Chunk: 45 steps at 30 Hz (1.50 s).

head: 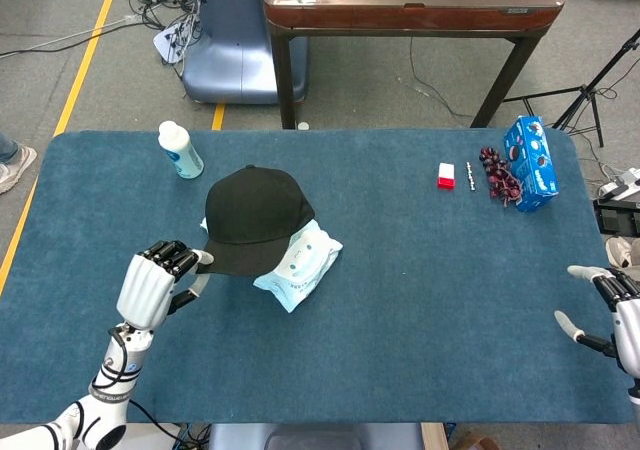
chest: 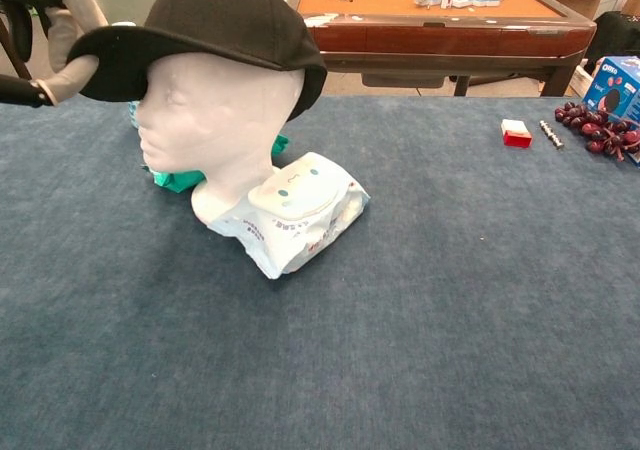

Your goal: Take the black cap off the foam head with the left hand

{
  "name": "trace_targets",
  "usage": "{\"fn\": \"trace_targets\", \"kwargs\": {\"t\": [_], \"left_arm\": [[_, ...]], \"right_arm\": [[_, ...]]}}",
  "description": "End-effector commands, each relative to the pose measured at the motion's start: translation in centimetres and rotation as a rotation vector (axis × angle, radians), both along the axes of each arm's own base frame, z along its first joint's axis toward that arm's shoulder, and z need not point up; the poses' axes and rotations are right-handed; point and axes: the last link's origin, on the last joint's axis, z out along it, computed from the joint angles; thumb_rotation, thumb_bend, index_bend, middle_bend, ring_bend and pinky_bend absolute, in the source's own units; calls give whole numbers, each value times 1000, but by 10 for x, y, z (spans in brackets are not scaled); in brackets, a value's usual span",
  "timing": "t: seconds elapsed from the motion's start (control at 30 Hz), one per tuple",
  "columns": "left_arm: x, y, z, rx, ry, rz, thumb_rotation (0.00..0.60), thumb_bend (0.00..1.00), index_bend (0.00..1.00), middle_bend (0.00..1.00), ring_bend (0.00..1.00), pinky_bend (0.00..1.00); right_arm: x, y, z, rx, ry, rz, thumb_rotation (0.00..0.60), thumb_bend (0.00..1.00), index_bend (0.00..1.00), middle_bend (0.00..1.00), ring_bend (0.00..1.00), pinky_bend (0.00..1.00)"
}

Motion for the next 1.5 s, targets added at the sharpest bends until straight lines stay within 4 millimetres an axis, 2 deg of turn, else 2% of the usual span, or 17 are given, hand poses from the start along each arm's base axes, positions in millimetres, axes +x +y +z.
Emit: {"fn": "trace_targets", "kwargs": {"t": [0.03, 0.37, 0.67, 1.1, 1.5], "left_arm": [[2, 5, 5, 20, 1, -8, 600, 502, 601, 705, 536, 625], [5, 29, 21, 70, 6, -3, 600, 502, 602, 706, 537, 625], [14, 48, 25, 91, 38, -6, 600, 503, 602, 706, 536, 625], [20, 51, 36, 127, 47, -10, 600, 503, 602, 706, 537, 625], [31, 67, 50, 162, 64, 8, 600, 503, 602, 706, 537, 625]], "right_arm": [[0, 0, 0, 0, 0, 0, 600, 214, 318, 378, 307, 416], [-1, -1, 1, 1, -3, -5, 600, 214, 318, 378, 307, 416], [-2, -3, 1, 7, -4, -10, 600, 214, 318, 378, 307, 416], [-3, -4, 1, 10, -6, -14, 600, 214, 318, 378, 307, 416], [-3, -6, 0, 12, -4, -20, 600, 214, 318, 378, 307, 416]]}}
